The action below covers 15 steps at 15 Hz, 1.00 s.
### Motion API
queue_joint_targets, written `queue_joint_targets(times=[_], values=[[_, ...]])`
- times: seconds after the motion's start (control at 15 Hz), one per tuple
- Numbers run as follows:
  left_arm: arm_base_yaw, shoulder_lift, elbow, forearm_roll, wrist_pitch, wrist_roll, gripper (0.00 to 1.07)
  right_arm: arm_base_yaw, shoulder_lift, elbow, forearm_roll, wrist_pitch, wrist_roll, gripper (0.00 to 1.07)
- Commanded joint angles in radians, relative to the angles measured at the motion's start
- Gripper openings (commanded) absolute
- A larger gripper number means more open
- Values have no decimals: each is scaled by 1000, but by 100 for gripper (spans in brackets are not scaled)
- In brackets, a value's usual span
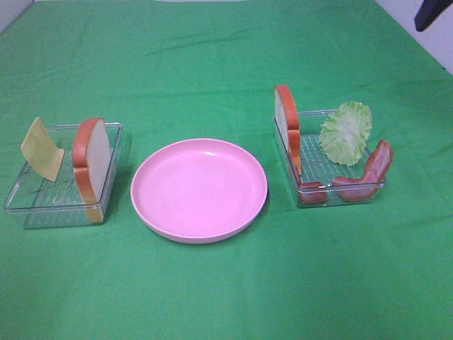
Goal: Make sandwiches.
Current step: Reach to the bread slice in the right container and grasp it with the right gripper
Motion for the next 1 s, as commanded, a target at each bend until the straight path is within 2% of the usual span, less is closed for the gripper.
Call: queue_joint_targets(times=[0.07,0.27,0.47,1.0], values=[[-1,-9,1,-6,-15,-6,102,22,149,-157,73,64,-40,99],[-1,-9,1,-6,-15,-6,102,141,327,-326,69,81,-33,99],[-1,-9,1,-6,-15,-6,102,225,474,-425,40,80,-3,99],[-1,-9,1,-6,-15,-4,102,313,577,-447,53,14,1,99]])
